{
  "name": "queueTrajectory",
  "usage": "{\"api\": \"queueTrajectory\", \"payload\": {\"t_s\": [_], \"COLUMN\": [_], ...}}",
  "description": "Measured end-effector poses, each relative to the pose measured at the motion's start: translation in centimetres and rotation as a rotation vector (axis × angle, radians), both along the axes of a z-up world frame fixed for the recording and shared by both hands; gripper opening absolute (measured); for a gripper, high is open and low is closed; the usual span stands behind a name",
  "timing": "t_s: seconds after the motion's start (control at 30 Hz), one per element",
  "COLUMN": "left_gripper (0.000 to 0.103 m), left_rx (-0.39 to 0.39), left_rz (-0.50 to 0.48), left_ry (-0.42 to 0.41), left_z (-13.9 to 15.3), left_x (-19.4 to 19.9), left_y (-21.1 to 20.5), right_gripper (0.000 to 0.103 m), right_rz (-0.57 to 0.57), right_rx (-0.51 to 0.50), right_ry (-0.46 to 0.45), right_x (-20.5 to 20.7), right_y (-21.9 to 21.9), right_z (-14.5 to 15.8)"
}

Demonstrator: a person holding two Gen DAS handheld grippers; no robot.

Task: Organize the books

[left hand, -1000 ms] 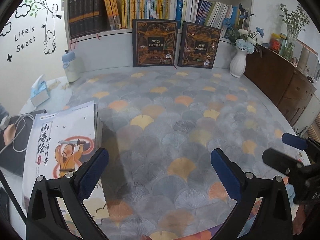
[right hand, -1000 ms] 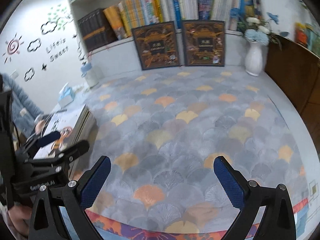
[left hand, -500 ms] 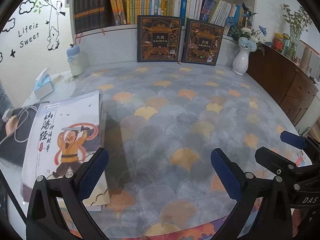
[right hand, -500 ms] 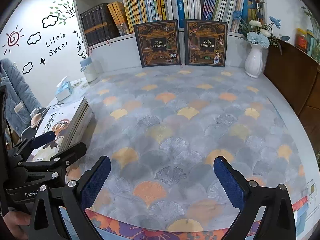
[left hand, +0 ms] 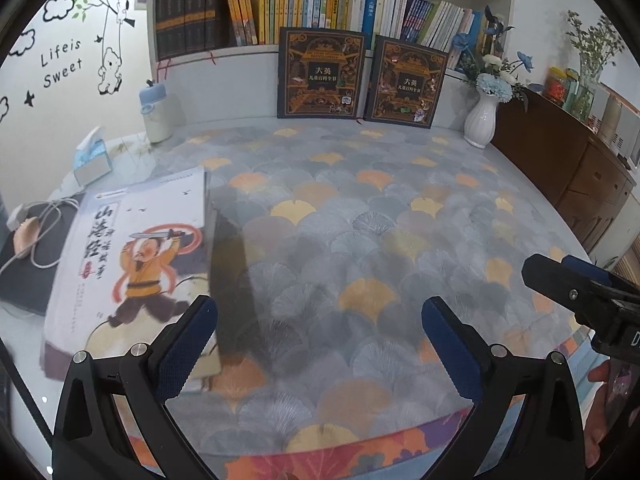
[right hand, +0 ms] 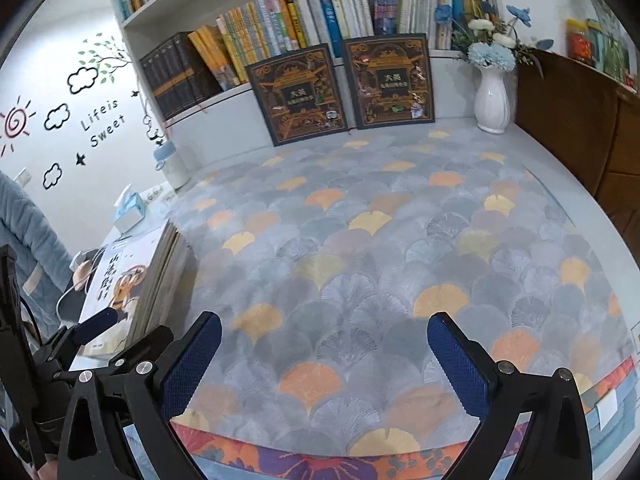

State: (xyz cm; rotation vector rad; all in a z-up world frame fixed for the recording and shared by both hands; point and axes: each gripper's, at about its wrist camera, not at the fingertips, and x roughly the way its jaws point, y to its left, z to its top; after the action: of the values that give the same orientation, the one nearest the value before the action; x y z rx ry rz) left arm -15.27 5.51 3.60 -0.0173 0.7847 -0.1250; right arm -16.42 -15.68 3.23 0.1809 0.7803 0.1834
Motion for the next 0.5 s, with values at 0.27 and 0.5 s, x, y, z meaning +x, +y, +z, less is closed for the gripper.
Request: {"api": "queueTrajectory", "payload": {"t_s": [0.27,0.5], "left_gripper": [0.102,0.102], "left_rx": [0.001,0.007], "left_rz": [0.036,0.053], "left_ry": [-0.023,-0.058], "left_z": [0.7,1.6], "left_x": [-2.2,-3.3], "left_y": [1.3,1.9], "right_gripper": [0.103,0.103], "right_rz": [0.04,0.072], "right_rx": [-0.018,-0.042], "right_ry": [-0.052,-0.076], "right_x": [-2.9,-3.8], "right_y": [1.3,2.6], "right_z": [1.1,1.7]}}
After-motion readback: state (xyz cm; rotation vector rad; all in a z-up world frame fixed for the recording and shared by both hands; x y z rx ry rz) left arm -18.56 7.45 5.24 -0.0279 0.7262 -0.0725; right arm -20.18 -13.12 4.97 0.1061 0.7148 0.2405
